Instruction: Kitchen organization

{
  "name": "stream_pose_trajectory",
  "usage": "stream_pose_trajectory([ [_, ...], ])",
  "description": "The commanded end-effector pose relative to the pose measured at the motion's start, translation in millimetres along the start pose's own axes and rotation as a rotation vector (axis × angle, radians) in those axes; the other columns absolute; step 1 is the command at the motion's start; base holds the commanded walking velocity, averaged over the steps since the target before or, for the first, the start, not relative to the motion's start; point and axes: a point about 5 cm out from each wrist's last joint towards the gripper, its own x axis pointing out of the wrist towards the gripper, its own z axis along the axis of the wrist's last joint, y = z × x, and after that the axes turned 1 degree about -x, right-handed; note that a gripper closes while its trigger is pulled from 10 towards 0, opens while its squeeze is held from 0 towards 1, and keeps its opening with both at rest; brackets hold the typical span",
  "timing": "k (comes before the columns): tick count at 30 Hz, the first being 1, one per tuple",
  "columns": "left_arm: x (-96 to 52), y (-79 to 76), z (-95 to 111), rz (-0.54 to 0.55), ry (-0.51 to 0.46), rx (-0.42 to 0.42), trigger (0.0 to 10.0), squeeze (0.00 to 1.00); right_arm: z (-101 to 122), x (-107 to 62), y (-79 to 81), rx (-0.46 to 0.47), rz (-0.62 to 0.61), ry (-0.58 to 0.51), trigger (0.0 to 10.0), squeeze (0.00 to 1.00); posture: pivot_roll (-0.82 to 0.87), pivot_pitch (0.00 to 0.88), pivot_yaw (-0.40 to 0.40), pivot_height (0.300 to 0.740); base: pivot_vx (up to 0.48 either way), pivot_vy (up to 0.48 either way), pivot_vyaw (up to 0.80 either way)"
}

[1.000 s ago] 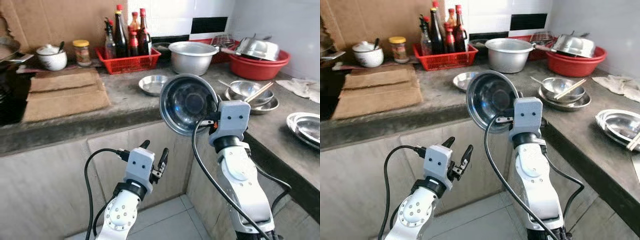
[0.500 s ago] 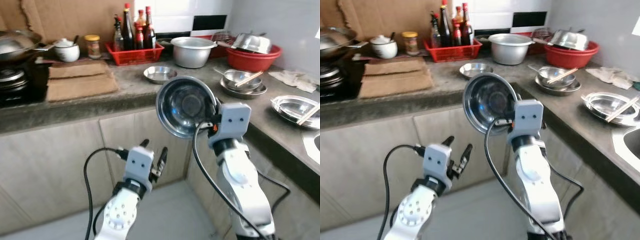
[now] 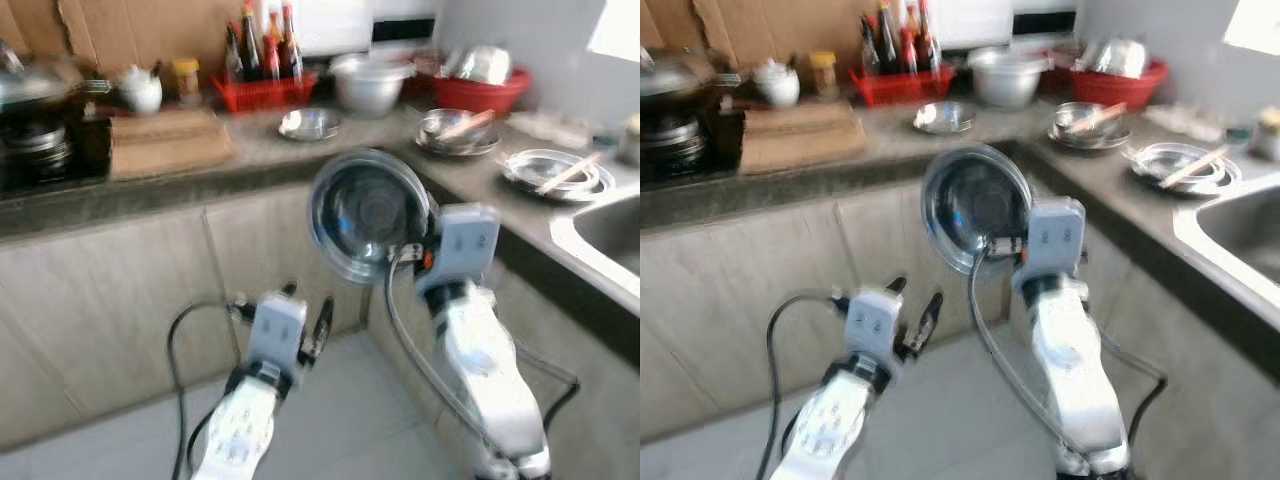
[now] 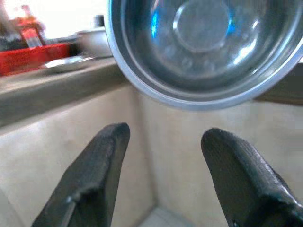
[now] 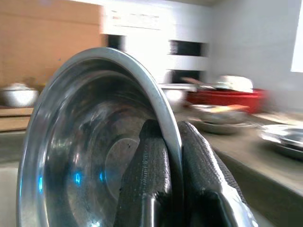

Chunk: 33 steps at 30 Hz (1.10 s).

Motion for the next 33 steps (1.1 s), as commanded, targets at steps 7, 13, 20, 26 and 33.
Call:
stream_pose_trajectory([
  [7, 1.2, 4.2, 1.4, 0.013, -0.006, 0.004, 10.0, 0.0, 7.1, 1.4, 2.7, 0.009, 0.009, -0.028, 10.0, 0.0, 0.06, 0.0, -0.032, 0.74, -0.173, 0.0, -0.8],
  [13, 2.3, 3.7, 1.8, 0.011, -0.009, 0.006, 10.0, 0.0, 6.5, 2.3, 3.3, 0.006, 0.012, -0.025, 10.0, 0.0, 0.06, 0.0, -0.033, 0.74, 0.0, 0.0, -0.8],
  [20, 3.1, 4.9, 3.0, 0.015, -0.012, 0.012, 10.0, 0.0, 6.3, 2.7, 4.6, -0.005, 0.018, -0.027, 10.0, 0.0, 0.06, 0.0, -0.031, 0.74, 0.0, 0.0, -0.34],
  [26, 2.6, 6.6, 4.0, 0.02, -0.02, 0.017, 10.0, 0.0, 4.6, 2.2, 5.2, -0.011, 0.018, -0.018, 10.0, 0.0, 0.06, 0.0, -0.023, 0.74, 0.042, 0.0, 0.0],
  [33, 4.0, 7.1, 7.0, 0.02, -0.029, 0.015, 10.0, 0.0, 4.2, 1.5, 3.7, -0.009, 0.008, -0.016, 10.0, 0.0, 0.07, 0.0, -0.028, 0.74, 0.287, 0.0, 0.0],
])
